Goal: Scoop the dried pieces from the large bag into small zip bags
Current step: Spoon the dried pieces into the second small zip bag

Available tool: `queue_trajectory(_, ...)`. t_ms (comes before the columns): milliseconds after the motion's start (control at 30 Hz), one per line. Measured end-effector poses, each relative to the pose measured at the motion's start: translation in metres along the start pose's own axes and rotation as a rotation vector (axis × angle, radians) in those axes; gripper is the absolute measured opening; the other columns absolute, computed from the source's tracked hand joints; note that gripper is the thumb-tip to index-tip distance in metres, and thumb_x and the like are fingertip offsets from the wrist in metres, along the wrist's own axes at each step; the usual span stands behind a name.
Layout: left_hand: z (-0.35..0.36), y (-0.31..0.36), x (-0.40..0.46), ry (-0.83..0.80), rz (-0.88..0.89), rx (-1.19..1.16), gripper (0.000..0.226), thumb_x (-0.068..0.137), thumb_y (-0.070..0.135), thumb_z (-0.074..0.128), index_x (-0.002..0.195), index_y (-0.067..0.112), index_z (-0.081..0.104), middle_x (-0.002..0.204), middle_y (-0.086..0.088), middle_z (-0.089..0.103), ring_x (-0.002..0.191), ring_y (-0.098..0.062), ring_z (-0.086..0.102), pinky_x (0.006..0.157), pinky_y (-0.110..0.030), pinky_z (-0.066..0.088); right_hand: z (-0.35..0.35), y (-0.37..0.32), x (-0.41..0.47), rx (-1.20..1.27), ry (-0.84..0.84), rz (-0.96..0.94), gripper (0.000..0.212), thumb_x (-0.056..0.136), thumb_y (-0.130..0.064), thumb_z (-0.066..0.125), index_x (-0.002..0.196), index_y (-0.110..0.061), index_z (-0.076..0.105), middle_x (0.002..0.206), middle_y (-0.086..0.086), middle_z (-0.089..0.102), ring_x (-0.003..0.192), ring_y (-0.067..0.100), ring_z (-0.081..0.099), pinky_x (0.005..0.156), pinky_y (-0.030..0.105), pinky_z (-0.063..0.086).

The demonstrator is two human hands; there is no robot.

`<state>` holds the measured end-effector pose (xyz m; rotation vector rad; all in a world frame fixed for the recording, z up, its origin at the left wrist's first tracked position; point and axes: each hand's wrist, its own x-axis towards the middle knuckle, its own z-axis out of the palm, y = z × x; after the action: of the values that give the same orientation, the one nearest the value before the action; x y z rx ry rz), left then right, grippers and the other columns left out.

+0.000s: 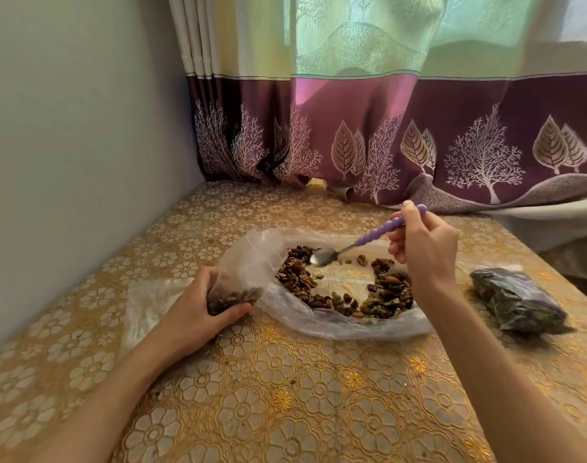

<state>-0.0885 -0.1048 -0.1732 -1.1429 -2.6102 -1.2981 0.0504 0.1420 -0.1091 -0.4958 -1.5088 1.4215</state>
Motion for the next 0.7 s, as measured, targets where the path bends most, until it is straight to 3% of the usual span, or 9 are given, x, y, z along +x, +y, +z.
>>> queue_trajectory(133, 0.000, -0.001, 0.000, 0.000, -0.004, 0.000, 0.072, 0.057, 0.062, 0.059, 0.117, 0.026, 0.040, 0.104, 0.019, 0.051, 0.088, 0.007, 0.052, 0.065, -0.007, 0.038, -0.005, 0.011, 0.004, -0.200, 0.023, -0.048, 0.034, 0.096, -0.021, 0.045, 0.065, -0.016, 0.056, 0.043, -0.016, 0.058, 0.046, 0.004, 0.049, 0.058, 0.028, 0.045)
queue_trajectory(267, 0.000, -0.001, -0.001, -0.002, -0.002, 0.004, 0.071, 0.058, 0.063, 0.059, 0.116, 0.027, 0.040, 0.102, 0.024, 0.049, 0.089, 0.011, 0.050, 0.064, -0.006, 0.039, -0.004, 0.013, 0.004, -0.238, 0.003, -0.013, 0.043, 0.094, -0.019, 0.043, 0.054, -0.019, 0.058, 0.042, -0.014, 0.058, 0.058, 0.021, 0.049, 0.063, 0.041, 0.044)
queue_trajectory(333, 0.000, -0.001, -0.001, 0.002, -0.002, 0.002, 0.069, 0.058, 0.062, 0.060, 0.115, 0.028, 0.040, 0.102, 0.025, 0.049, 0.087, 0.014, 0.050, 0.063, -0.004, 0.039, -0.003, 0.014, 0.003, -0.239, -0.022, 0.003, 0.049, 0.094, -0.018, 0.043, 0.048, -0.017, 0.060, 0.041, -0.012, 0.057, 0.057, 0.022, 0.047, 0.057, 0.035, 0.042)
queue_trajectory(500, 0.001, -0.001, 0.000, 0.016, 0.012, -0.003, 0.062, 0.057, 0.059, 0.062, 0.108, 0.028, 0.042, 0.099, 0.022, 0.054, 0.082, 0.015, 0.052, 0.061, 0.000, 0.037, 0.001, 0.015, 0.000, -0.260, -0.078, 0.029, 0.036, 0.094, -0.017, 0.043, 0.062, -0.011, 0.059, 0.041, -0.010, 0.058, 0.040, 0.004, 0.048, 0.042, 0.016, 0.039)
queue_trajectory(700, 0.000, -0.001, 0.001, 0.014, 0.014, -0.010, 0.065, 0.056, 0.060, 0.062, 0.109, 0.029, 0.041, 0.100, 0.023, 0.052, 0.083, 0.013, 0.052, 0.061, 0.001, 0.037, 0.007, 0.023, -0.002, -0.095, -0.196, 0.355, 0.035, 0.094, -0.011, 0.042, 0.066, -0.002, 0.062, 0.049, 0.003, 0.062, 0.039, 0.009, 0.050, 0.036, 0.018, 0.037)
